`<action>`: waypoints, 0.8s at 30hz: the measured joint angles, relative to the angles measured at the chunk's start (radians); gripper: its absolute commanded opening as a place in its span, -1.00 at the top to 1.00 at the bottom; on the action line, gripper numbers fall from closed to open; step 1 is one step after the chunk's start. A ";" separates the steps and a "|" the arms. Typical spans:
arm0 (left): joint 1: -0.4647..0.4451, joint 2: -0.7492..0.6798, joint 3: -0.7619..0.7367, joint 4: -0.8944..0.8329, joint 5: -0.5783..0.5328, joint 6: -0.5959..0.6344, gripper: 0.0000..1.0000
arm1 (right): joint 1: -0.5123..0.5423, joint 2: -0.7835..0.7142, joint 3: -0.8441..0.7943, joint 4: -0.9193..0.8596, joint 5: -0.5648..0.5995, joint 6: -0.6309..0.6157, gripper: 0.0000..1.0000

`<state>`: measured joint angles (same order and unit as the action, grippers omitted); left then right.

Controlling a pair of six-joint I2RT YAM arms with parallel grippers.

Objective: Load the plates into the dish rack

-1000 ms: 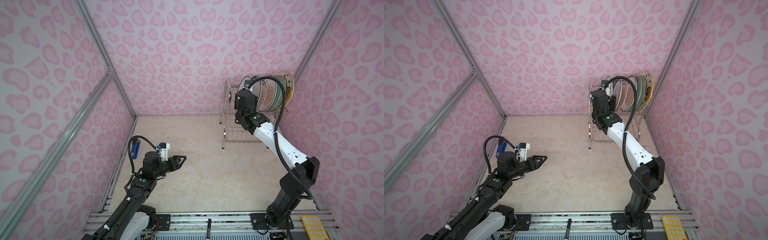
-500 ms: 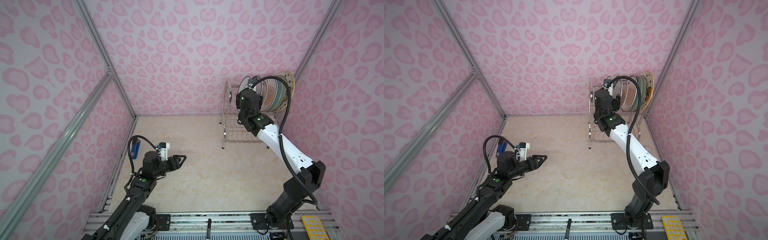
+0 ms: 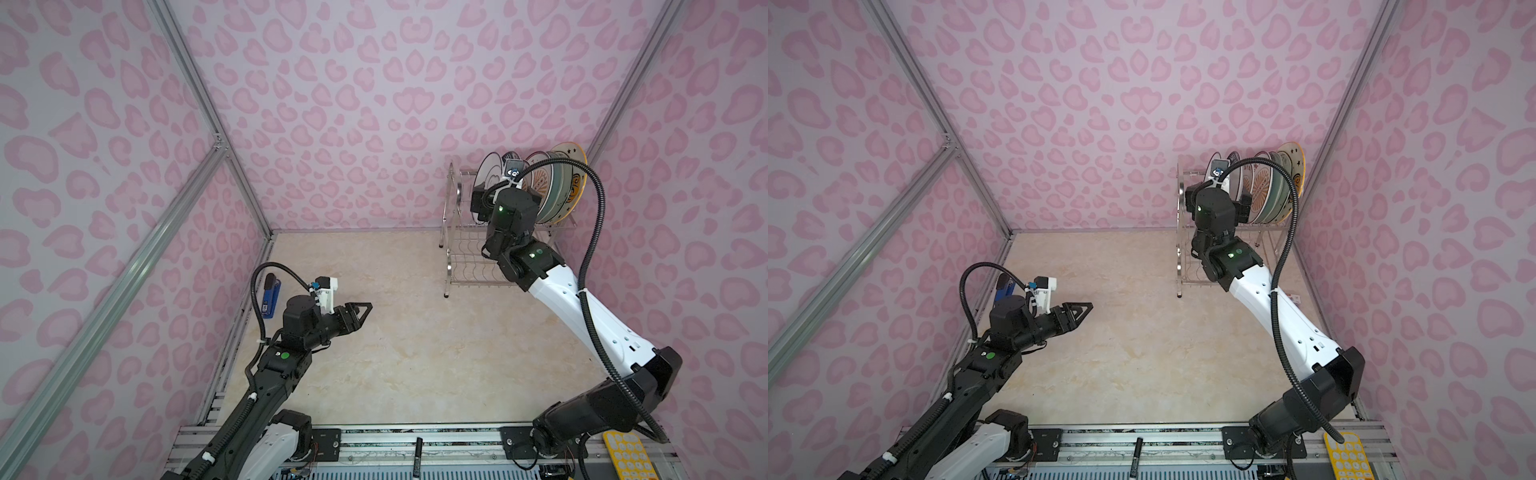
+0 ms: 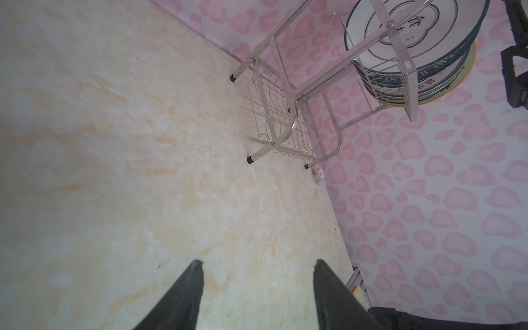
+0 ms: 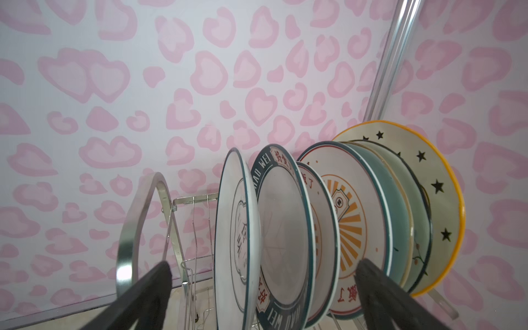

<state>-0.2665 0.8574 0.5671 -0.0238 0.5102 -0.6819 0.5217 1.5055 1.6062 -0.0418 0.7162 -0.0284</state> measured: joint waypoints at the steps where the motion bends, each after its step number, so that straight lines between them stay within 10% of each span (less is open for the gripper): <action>1: 0.000 0.001 0.014 -0.007 -0.006 0.010 -0.95 | 0.000 -0.016 -0.010 0.003 -0.004 -0.006 -0.97; 24: 0.000 0.008 0.225 -0.216 -0.203 0.111 -0.95 | 0.002 -0.368 -0.328 0.051 -0.088 -0.046 -0.97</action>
<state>-0.2665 0.8654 0.7925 -0.2398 0.3077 -0.5705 0.5232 1.1374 1.2781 0.0090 0.6281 -0.0746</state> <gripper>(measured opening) 0.975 0.987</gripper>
